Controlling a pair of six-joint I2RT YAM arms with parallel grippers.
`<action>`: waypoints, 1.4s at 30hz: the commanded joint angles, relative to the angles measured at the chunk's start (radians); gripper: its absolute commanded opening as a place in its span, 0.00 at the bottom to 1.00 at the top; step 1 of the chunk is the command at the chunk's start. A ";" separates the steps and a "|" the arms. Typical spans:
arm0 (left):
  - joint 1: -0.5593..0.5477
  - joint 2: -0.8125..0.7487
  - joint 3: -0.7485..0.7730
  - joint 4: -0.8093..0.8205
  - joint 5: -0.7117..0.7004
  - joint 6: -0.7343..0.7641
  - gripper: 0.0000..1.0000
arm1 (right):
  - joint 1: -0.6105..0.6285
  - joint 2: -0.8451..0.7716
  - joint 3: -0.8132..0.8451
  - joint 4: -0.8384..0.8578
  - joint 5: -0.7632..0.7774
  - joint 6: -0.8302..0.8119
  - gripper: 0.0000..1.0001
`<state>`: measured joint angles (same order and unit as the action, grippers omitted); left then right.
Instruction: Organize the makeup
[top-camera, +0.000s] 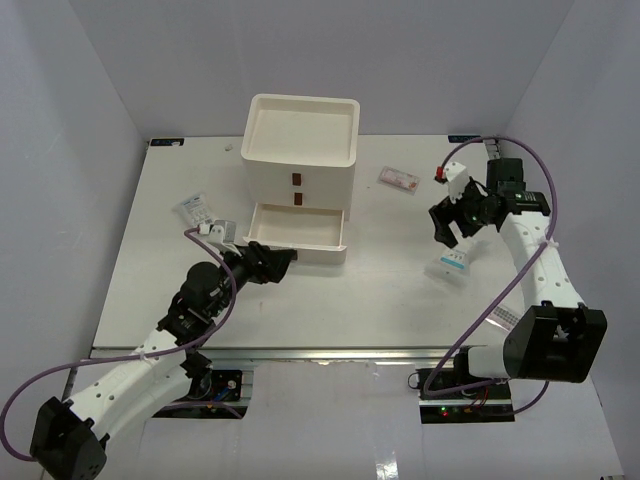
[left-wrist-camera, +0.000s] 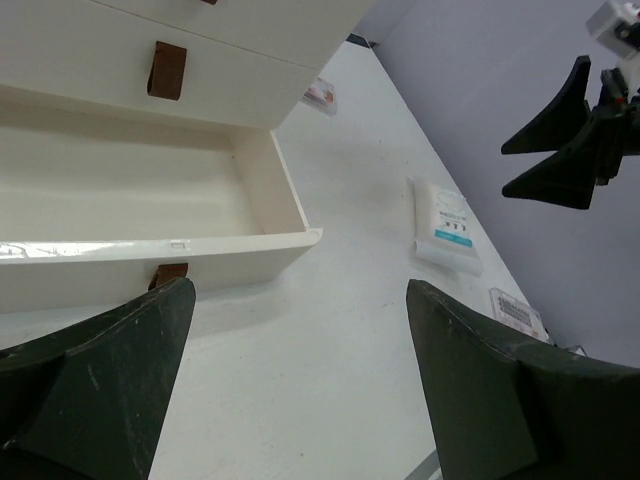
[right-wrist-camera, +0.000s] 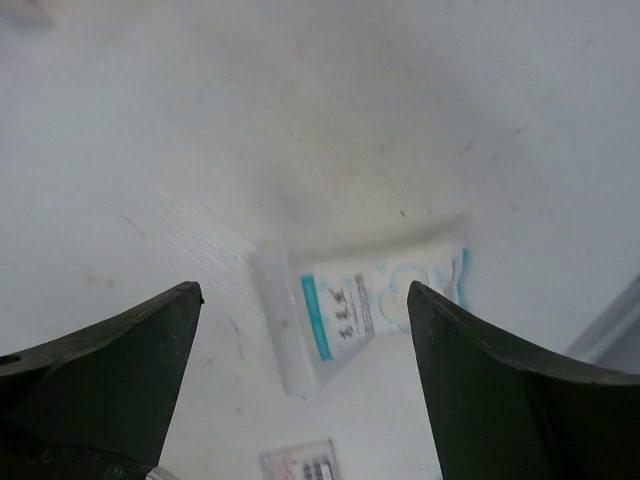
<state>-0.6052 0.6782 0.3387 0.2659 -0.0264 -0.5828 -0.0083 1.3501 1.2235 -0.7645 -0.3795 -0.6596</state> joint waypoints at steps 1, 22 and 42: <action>0.002 -0.053 0.046 -0.134 0.076 0.019 0.98 | -0.120 -0.046 -0.077 -0.250 0.205 -0.313 0.90; 0.002 0.009 0.096 -0.164 0.097 0.027 0.98 | -0.392 0.152 -0.305 -0.152 0.508 -0.548 0.90; 0.002 0.048 0.095 -0.150 0.096 0.027 0.98 | -0.406 0.174 -0.384 -0.123 0.457 -0.545 0.90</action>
<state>-0.6044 0.7245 0.4053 0.1048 0.0647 -0.5613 -0.4114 1.5405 0.8773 -0.9189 0.0621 -1.2082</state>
